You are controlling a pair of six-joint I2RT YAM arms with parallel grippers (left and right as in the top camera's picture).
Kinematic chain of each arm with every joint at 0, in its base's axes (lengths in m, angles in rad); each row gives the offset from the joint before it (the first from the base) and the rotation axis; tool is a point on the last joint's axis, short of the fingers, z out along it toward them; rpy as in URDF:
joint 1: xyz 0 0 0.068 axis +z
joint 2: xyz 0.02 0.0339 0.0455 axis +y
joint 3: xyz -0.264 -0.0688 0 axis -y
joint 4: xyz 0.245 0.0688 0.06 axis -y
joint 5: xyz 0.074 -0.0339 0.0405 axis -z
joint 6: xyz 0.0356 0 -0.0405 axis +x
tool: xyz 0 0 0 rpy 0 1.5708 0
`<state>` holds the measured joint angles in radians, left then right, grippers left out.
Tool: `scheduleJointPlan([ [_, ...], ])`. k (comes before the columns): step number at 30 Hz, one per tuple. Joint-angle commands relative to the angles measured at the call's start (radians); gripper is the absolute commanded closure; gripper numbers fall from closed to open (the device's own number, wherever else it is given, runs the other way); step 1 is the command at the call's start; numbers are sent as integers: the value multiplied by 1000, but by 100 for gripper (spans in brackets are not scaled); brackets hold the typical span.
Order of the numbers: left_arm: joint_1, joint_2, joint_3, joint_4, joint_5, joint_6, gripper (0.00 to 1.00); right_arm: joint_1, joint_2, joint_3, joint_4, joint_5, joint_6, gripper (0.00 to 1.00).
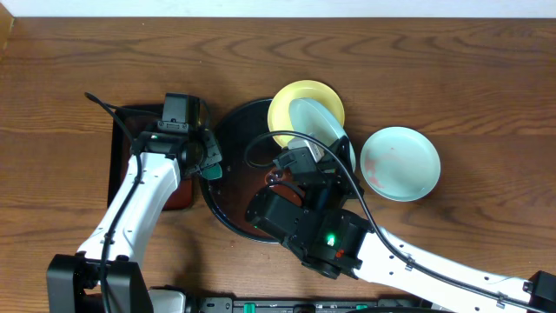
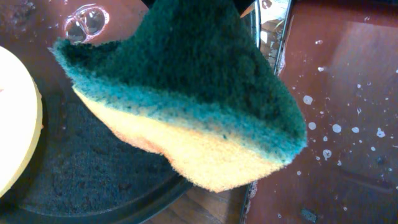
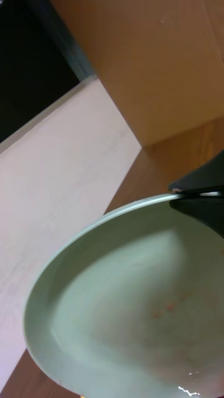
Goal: Clean dirty plates on tray and stack at the side
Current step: 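Lift the second light-blue plate with the right gripper toward the first plate, then stack the light-blue plate on the first one and release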
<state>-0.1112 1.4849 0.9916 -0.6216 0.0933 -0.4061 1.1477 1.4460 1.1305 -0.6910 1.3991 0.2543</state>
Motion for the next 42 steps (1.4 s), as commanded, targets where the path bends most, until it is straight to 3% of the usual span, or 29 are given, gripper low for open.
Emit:
scheduleJointPlan([
  [1,3,8,-9,1,-20,17,92,-3,-13,19,1,-120,67,99],
  [7,3,8,-9,1,-20,17,92,-117,-13,19,-20,-616,125,99],
  [12,3,8,-9,-1,-19,17,92,-261,-14,19,-40,-863,169,99],
  [20,3,8,-9,-3,-19,17,92,-628,-17,19,-100,-1265,168,99],
  [27,3,8,-9,-2,-19,17,92,-978,1,18,-176,-1354,143,99],
  [31,3,8,-9,-2,-19,17,92,-1100,31,15,-206,-1321,141,99],
  [36,3,8,-9,0,-19,17,92,-1204,93,5,-215,-1321,140,99],
  [42,3,8,-9,2,-20,17,92,-1233,169,0,-210,-1323,114,95],
])
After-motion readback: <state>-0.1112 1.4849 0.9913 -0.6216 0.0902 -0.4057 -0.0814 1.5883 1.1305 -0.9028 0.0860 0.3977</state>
